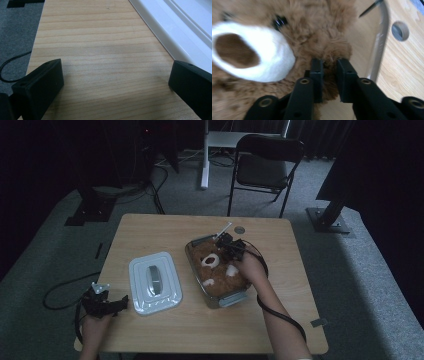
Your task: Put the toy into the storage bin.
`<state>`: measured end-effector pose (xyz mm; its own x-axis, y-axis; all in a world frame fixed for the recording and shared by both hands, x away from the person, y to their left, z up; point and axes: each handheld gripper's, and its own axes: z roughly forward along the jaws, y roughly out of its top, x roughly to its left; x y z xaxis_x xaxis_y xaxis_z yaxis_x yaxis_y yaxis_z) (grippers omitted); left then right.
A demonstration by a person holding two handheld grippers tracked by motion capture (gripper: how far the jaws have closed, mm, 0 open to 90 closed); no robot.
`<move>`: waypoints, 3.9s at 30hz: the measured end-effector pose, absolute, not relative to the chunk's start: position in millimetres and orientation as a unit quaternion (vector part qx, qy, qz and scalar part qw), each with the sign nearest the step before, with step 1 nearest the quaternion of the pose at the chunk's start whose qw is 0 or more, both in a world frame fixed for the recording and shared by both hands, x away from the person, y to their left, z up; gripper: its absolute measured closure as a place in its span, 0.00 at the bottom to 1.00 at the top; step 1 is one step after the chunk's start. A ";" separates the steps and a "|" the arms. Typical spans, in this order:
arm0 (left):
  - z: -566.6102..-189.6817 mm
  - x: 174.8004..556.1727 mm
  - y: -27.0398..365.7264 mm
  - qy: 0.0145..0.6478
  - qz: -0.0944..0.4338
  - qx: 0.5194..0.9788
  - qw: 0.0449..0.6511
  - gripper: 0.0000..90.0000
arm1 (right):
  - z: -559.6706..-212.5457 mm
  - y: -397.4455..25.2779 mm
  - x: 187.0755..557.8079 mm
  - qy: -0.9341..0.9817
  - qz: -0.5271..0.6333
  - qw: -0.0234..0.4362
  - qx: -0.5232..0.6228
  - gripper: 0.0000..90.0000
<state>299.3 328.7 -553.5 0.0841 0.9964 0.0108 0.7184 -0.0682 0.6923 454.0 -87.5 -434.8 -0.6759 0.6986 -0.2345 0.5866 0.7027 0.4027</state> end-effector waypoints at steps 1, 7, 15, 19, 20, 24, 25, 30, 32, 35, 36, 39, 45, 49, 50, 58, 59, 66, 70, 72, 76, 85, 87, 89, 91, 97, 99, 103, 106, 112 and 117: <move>-553.4 299.3 328.7 0.626 0.256 0.684 0.271 0.01 | -438.8 -84.3 454.4 0.905 0.134 0.198 0.352 0.90; -553.4 299.6 328.8 0.626 0.256 0.685 0.271 0.01 | -436.7 -80.5 454.2 0.904 0.121 0.208 0.352 0.89; -553.4 299.7 328.8 0.626 0.256 0.685 0.271 0.01 | -415.1 -96.0 441.7 0.901 0.181 0.163 0.358 0.70; -553.4 299.7 328.8 0.626 0.256 0.685 0.271 0.01 | -396.7 -109.7 428.7 0.892 0.218 0.160 0.363 0.65; -553.4 299.7 328.8 0.625 0.256 0.686 0.271 0.01 | -391.7 -114.7 425.4 0.889 0.230 0.165 0.361 0.63; -553.4 299.7 328.8 0.625 0.256 0.685 0.271 0.01 | -371.1 -138.6 409.6 0.868 0.287 0.155 0.374 0.56; -553.4 299.7 328.8 0.626 0.256 0.685 0.271 0.01 | -366.8 -145.0 405.6 0.864 0.302 0.146 0.375 0.54; -553.4 299.7 328.7 0.626 0.256 0.685 0.271 0.01 | -359.1 -168.1 386.2 0.853 0.343 0.132 0.370 0.53; -553.4 299.6 328.6 0.626 0.256 0.684 0.271 0.01 | -362.4 -173.3 379.9 0.852 0.347 0.134 0.369 0.53; -553.4 299.6 328.6 0.626 0.256 0.684 0.271 0.01 | -373.0 -177.5 372.1 0.857 0.341 0.135 0.362 0.62; -553.4 299.6 328.6 0.626 0.256 0.684 0.271 0.01 | -377.4 -177.8 369.7 0.860 0.336 0.131 0.360 0.64; -553.5 299.5 328.6 0.627 0.257 0.684 0.271 0.01 | -391.2 -180.1 363.9 0.869 0.325 0.116 0.355 0.74; -553.5 299.5 328.6 0.626 0.257 0.684 0.271 0.01 | -408.2 -180.1 363.0 0.883 0.303 0.103 0.344 0.89; -553.3 299.5 328.8 0.626 0.256 0.685 0.270 0.01 | -415.0 -167.5 366.9 0.896 0.270 0.110 0.336 0.93; -553.5 299.5 328.6 0.626 0.256 0.684 0.271 0.01 | -418.0 -164.1 368.9 0.899 0.257 0.108 0.336 0.95; -553.4 299.7 328.5 0.627 0.256 0.684 0.270 0.01 | -428.9 -139.0 385.9 0.930 0.158 0.099 0.317 0.98; -553.4 299.8 328.5 0.627 0.257 0.684 0.270 0.01 | -429.3 -135.1 388.0 0.935 0.143 0.098 0.308 0.98; -553.4 299.8 328.6 0.627 0.256 0.684 0.270 0.01 | -440.0 -120.0 392.9 0.943 0.099 0.114 0.296 0.99; -553.4 300.3 328.6 0.626 0.256 0.685 0.271 0.01 | -437.7 -121.0 387.8 0.939 0.110 0.136 0.295 0.99; -553.3 300.2 328.7 0.626 0.256 0.685 0.270 0.01 | -430.6 -125.3 384.7 0.933 0.130 0.144 0.303 0.97; -553.4 300.2 328.5 0.627 0.257 0.684 0.271 0.01 | -409.9 -142.6 379.4 0.921 0.193 0.123 0.315 0.90; -553.5 299.9 327.8 0.626 0.257 0.685 0.272 0.01 | -386.4 -187.0 374.0 0.870 0.318 0.111 0.359 0.38; -553.3 299.9 327.4 0.622 0.254 0.688 0.273 0.01 | -386.1 -198.1 376.1 0.850 0.345 0.116 0.381 0.26; -553.3 300.2 327.6 0.618 0.253 0.692 0.275 0.01 | -387.8 -208.6 377.1 0.836 0.373 0.125 0.384 0.14; -553.0 299.9 328.5 0.621 0.250 0.688 0.281 0.01 | -391.0 -218.5 377.8 0.817 0.375 0.169 0.404 0.14; -540.9 298.6 325.0 0.624 0.218 0.681 0.314 0.01 | -422.6 -251.1 388.0 0.761 0.388 0.213 0.474 0.13; -535.5 298.5 318.2 0.618 0.222 0.687 0.311 0.01 | -439.5 -253.9 390.5 0.761 0.380 0.211 0.482 0.14; -523.3 299.7 302.5 0.611 0.215 0.700 0.302 0.01 | -473.1 -251.9 391.9 0.756 0.381 0.193 0.496 0.15; -517.6 299.6 293.2 0.601 0.216 0.703 0.313 0.01 | -494.2 -245.9 392.1 0.759 0.370 0.188 0.502 0.14; -516.6 299.3 287.9 0.597 0.204 0.708 0.317 0.01 | -515.9 -233.0 387.4 0.768 0.373 0.165 0.494 0.14; -514.3 298.2 288.5 0.599 0.207 0.705 0.317 0.01 | -518.4 -226.3 384.2 0.766 0.389 0.164 0.485 0.14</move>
<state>298.2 288.5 -514.3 0.1963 0.9766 -0.0884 0.7145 -0.0807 0.6950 384.2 -226.3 -518.4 -0.4754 0.8708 0.1256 0.6157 0.2273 0.7545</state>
